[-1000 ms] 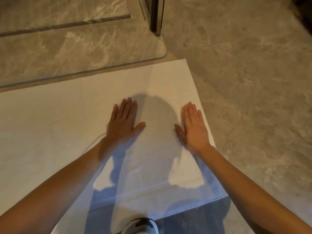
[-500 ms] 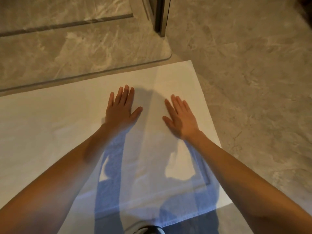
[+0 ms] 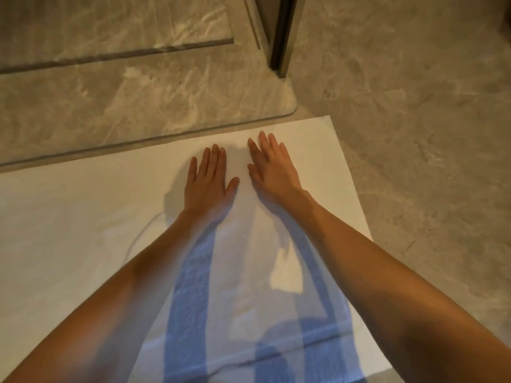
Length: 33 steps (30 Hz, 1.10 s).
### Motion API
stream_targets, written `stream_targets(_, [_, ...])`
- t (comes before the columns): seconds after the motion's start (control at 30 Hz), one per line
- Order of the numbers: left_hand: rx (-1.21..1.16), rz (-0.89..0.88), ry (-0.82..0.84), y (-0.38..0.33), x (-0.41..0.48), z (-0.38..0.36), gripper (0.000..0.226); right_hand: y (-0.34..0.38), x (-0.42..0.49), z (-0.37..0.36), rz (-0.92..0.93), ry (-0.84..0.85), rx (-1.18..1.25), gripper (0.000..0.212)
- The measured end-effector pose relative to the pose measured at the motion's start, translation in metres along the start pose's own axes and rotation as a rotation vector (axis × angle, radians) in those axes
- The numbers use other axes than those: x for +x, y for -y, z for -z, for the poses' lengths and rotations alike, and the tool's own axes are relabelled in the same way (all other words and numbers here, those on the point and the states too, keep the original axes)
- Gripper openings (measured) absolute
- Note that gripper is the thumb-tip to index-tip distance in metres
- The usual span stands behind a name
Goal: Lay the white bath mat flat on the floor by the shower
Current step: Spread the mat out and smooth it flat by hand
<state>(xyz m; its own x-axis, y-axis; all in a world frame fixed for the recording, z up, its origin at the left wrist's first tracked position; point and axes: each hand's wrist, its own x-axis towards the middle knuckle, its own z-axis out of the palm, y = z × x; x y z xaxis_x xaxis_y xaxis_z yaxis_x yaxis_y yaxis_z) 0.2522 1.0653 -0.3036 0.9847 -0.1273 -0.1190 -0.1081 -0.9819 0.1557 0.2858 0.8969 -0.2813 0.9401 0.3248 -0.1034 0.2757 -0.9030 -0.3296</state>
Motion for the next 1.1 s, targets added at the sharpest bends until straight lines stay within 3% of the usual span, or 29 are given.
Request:
stream_targets(0.23, [0.012,0.002,-0.005,0.002,0.0,-0.002,0.068,-0.033,0.01,-0.006,-0.03,0.032,-0.093,0.055])
stream_targets(0.5, [0.012,0.004,0.025,0.0,0.001,0.001,0.07,-0.103,0.003,0.029,-0.338,0.031,-0.067,0.067])
stream_targets(0.57, [0.025,0.003,0.014,-0.004,0.0,0.003,0.074,-0.094,-0.003,0.034,-0.323,0.003,-0.034,0.067])
stream_targets(0.73, [0.025,-0.117,0.008,-0.03,-0.013,0.004,0.079,-0.063,-0.05,0.01,-0.072,0.052,-0.077,0.072])
stream_targets(1.1, [0.061,-0.111,0.076,-0.037,-0.018,0.001,0.086,-0.102,-0.107,0.016,-0.337,0.016,-0.128,0.076])
